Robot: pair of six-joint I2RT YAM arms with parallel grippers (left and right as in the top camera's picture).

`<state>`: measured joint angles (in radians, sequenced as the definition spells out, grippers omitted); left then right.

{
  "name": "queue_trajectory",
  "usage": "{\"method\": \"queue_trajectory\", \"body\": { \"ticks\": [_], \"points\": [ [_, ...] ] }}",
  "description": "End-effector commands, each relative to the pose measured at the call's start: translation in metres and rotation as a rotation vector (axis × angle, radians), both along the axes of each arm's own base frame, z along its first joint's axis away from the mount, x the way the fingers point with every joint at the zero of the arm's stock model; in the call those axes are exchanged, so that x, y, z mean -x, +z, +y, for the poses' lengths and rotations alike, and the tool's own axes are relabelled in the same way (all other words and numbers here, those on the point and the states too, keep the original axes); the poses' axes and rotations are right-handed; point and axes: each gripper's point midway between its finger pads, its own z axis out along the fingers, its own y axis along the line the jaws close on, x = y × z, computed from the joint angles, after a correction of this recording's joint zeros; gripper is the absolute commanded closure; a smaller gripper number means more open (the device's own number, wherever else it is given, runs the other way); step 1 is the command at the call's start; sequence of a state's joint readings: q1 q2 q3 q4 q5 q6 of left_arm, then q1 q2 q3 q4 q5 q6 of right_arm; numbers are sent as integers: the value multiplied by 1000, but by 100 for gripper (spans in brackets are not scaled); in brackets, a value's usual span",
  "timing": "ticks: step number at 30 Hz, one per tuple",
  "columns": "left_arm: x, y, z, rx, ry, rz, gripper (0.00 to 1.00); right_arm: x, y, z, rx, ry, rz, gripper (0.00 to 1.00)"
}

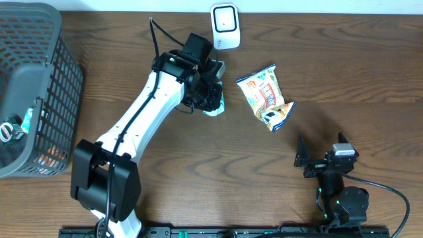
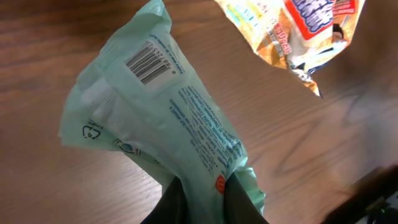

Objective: Scan the item barcode

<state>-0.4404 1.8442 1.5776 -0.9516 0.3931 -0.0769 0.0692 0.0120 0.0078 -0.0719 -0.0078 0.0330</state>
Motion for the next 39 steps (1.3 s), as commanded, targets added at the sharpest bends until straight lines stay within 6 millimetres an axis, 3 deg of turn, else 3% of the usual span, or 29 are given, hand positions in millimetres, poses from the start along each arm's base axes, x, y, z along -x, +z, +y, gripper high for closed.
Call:
{"method": "queue_trajectory", "body": {
  "ticks": [1,12,18,23,29,36,39],
  "points": [
    [7,-10,7,-31,22,38,93,0,-1,-2,12,-6,0,1],
    [17,-38,4,-44,92,109,93,0,-1,-2,12,-6,0,1],
    [17,-46,-21,-20,78,83,92,0,-1,-2,12,-6,0,1],
    [12,-64,-38,-38,90,35,93,0,-1,-2,12,-6,-1,1],
    [3,-82,-72,7,37,-26,93,0,-1,-2,12,-6,0,1],
    [-2,-115,-103,33,-12,-61,93,0,-1,-2,12,-6,-1,1],
    [-10,-116,-110,56,-12,-91,92,0,-1,-2,12,-6,0,1]
  ]
}}
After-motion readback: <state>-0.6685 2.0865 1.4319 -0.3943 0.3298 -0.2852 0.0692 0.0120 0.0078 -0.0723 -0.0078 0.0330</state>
